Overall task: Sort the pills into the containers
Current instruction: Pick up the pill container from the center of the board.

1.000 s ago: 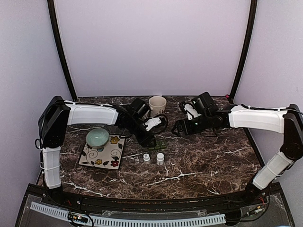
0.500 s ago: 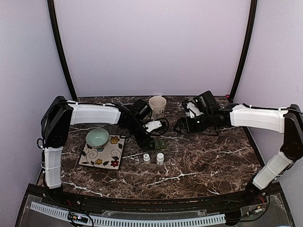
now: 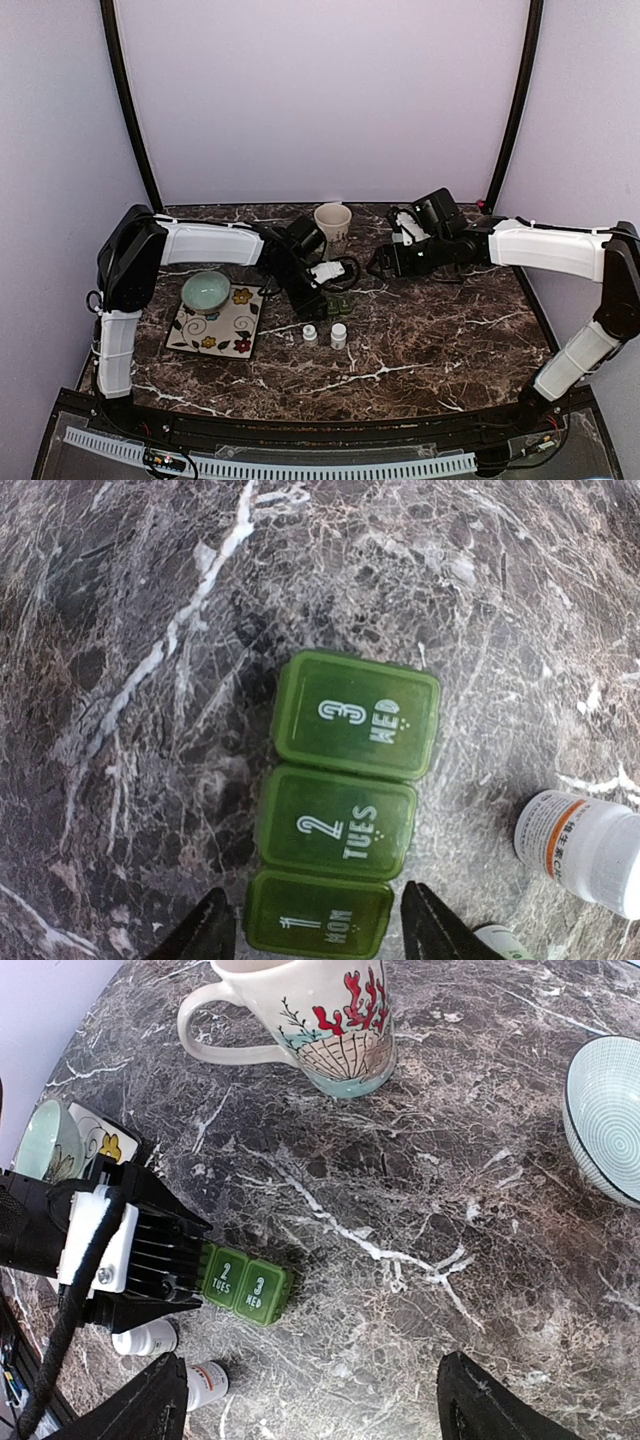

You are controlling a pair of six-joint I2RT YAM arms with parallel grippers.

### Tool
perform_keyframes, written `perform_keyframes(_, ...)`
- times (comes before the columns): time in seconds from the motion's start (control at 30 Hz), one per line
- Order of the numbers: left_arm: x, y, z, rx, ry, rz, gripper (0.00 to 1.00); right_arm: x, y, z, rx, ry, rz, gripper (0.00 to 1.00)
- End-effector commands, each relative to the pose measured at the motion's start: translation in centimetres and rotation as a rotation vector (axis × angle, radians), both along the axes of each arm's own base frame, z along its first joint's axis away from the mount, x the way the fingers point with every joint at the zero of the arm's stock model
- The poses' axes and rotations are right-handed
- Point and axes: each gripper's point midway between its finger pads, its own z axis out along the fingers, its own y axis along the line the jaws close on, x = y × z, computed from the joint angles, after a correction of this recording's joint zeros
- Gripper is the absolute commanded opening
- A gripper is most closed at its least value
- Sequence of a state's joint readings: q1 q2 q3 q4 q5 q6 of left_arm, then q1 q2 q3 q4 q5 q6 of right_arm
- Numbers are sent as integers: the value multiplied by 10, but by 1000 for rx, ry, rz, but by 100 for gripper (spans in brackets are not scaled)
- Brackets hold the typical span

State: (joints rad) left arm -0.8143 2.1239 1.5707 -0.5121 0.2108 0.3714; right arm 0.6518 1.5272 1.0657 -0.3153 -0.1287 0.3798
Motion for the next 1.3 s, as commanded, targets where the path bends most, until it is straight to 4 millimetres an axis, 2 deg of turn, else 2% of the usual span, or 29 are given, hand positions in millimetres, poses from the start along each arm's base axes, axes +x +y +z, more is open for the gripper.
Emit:
perform_keyframes(0.0, 4, -8, 7, 2, -28, -12, 57, 8, 1, 25, 45, -49, -9, 86)
perform_keyframes(0.23, 5, -7, 0, 24, -39, -12, 47, 8, -2, 24, 41, -47, -13, 87)
perform_keyframes(0.4, 2, -6, -7, 39, -36, -16, 44, 8, -3, 24, 41, -48, -16, 87)
perform_keyframes(0.53, 4, -6, -6, 45, -49, -12, 26, 8, -3, 26, 47, -49, -17, 86)
perform_keyframes(0.8, 9, -6, -3, 53, -74, -2, 6, 7, -3, 29, 56, -56, -18, 85)
perform_keyframes(1.0, 17, -8, 7, 47, -108, 15, 2, 5, -3, 33, 68, -64, -16, 84)
perform_keyframes(1.27, 23, -15, 24, 9, -132, 28, 1, -3, -9, 24, 53, -67, -4, 83)
